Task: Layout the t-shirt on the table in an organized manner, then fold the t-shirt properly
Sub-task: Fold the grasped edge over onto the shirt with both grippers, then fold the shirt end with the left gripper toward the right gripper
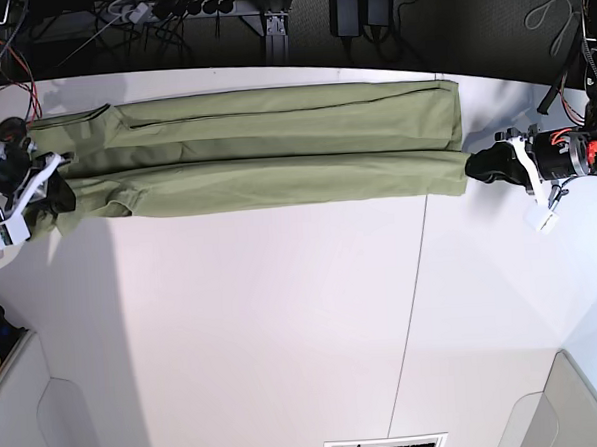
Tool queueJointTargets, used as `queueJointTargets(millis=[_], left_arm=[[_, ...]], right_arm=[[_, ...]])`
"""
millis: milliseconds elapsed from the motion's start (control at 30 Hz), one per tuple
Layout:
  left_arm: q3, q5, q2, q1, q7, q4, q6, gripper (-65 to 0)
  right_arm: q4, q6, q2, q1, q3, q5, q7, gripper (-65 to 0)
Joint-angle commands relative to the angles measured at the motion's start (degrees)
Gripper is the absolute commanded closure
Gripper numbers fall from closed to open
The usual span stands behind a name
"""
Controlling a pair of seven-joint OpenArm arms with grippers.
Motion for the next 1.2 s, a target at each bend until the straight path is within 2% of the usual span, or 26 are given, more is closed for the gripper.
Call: queueJointTargets(millis=[0, 100, 167, 267, 300, 333, 567, 633, 767, 900, 1033, 1167], left_arm=[[-0.6, -2.0, -1.5, -0.8, 0.6, 0.8, -0.5, -6.6], [-0.6, -3.1, -1.6, -0.7, 2.4, 0.8, -0.5, -7.5], [-0.6, -3.0, -1.6, -0.7, 2.5, 0.8, -0.5, -12.5], [-0.6, -3.1, -1.6, -0.7, 3.1, 0.7, -0.5, -23.2], [-0.6, -3.1, -1.6, -0.7, 3.2, 0.7, -0.5, -26.1], [-0.6, -3.1, -1.6, -0.7, 3.4, 0.7, -0.5, -27.8], [-0.6, -6.4, -1.4, 2.2, 4.8, 0.7, -0.5, -28.8], [-0.6, -6.4, -0.6, 3.0, 4.7, 0.5, -0.5, -31.0], [-0.8, -6.3, 3.2, 2.6, 3.4, -1.3, -0.5, -31.7], [-4.3, -5.9, 8.0, 2.6, 3.1, -2.1, -0.5, -31.7], [-7.9, -4.1, 11.5, 2.6, 1.9, -2.2, -0.5, -31.6], [-8.2, -0.3, 13.7, 2.6, -1.4, -2.3, -0.5, -31.6]], right_arm=[[2.4, 0.3, 1.0, -1.3, 1.5, 0.8, 1.2, 0.0], [3.8, 0.2, 1.0, -4.6, 2.7, 0.6, 1.1, 0.0], [3.7, 0.2, 1.0, -5.7, 2.7, 0.0, 1.1, 0.0], [3.7, 0.2, 1.0, -6.5, 2.7, 0.0, 1.1, -23.9], [3.7, 0.2, 1.0, -6.4, 2.7, 0.0, 1.1, -29.2], [3.7, 0.2, 1.0, -6.4, 2.7, 0.0, 1.2, -31.5], [3.7, 0.2, 0.8, -6.3, 2.7, 0.3, 1.9, -31.4], [3.7, 0.2, 0.5, -6.3, 2.7, 0.3, 2.2, -31.4], [3.7, 0.2, -1.3, -6.3, 2.7, 0.3, 2.2, -31.4], [3.7, 0.2, -2.9, -6.4, 2.6, 0.3, 1.7, -31.4], [3.7, 0.2, -3.0, -6.4, 2.5, 0.3, 1.6, -31.4], [3.7, 0.2, -3.0, -6.4, 2.5, 0.3, 1.6, -31.4]])
